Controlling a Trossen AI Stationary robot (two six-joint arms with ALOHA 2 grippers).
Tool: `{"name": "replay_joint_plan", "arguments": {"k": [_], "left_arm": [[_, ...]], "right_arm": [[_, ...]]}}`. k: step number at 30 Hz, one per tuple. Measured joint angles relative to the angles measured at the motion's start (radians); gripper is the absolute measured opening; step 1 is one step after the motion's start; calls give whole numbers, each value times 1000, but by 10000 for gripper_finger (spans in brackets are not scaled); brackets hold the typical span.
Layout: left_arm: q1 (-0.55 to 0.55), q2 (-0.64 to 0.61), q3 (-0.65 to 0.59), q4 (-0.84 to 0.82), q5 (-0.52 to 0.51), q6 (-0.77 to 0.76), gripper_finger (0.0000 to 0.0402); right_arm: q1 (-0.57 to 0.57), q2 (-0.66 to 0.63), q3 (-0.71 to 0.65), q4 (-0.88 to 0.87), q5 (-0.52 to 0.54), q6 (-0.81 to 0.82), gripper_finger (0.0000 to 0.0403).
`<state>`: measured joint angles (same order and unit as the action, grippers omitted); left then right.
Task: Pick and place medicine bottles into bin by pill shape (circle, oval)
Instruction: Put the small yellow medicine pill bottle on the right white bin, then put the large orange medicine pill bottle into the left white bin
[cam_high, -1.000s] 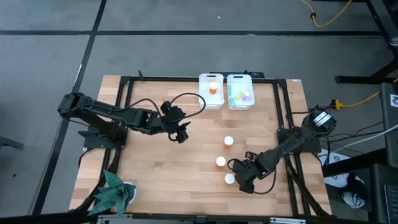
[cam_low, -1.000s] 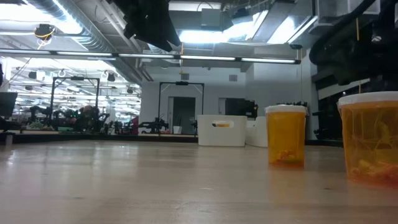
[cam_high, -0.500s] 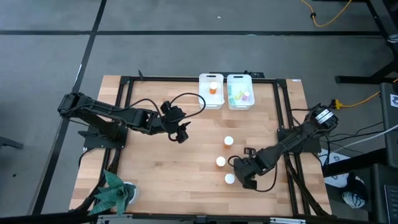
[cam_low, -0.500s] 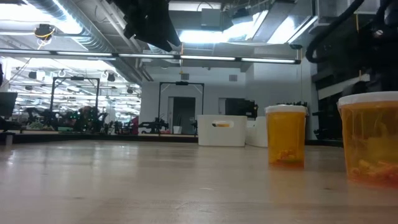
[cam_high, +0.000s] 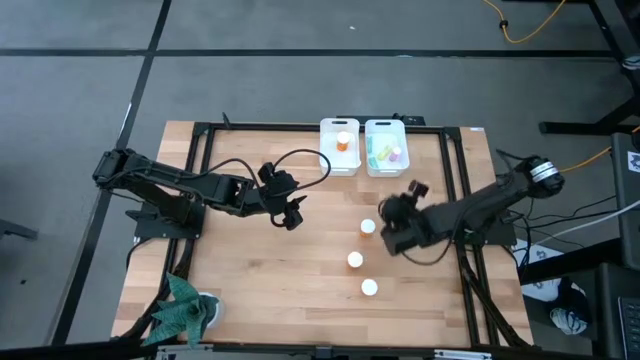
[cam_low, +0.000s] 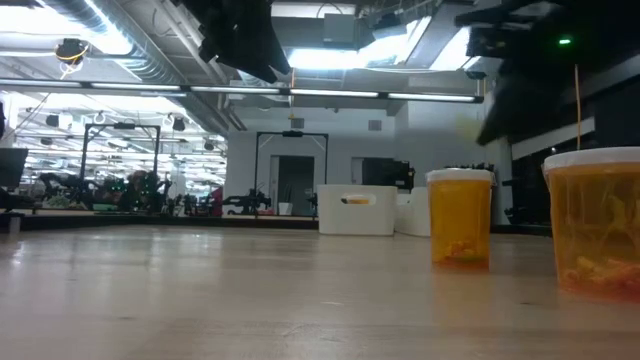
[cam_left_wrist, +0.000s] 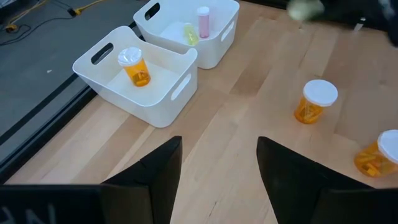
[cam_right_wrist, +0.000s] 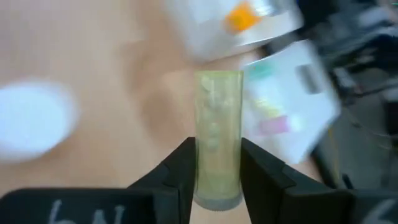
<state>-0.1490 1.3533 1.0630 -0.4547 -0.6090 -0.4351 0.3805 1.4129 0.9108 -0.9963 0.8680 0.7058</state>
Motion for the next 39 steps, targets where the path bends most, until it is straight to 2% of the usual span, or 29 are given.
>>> {"name": "replay_joint_plan", "arguments": {"k": [4,7,12,16,20,22,27,30,39], "left_arm": [[0,0,0,0,0,0,199],[0,0,0,0,0,0,199],[0,0,0,0,0,0,199],[0,0,0,0,0,0,199],[0,0,0,0,0,0,199],[0,0,0,0,0,0,199],[0,0,0,0,0,0,199],[0,0,0,0,0,0,199],[0,0,0,0,0,0,199]], "right_arm": [[-141,-50,0,18,64,-11,98],[-267,-62,0,25,27,-40,97],[-497,-63,0,136,-205,-195,100],[-653,-63,0,296,-306,-378,101],[-793,-63,0,417,-585,-499,101],[-845,-63,0,456,-647,-525,102],[-913,-63,0,482,-581,-516,102],[-930,-63,0,481,-580,-501,111],[-934,-63,0,479,-584,-500,200]]}}
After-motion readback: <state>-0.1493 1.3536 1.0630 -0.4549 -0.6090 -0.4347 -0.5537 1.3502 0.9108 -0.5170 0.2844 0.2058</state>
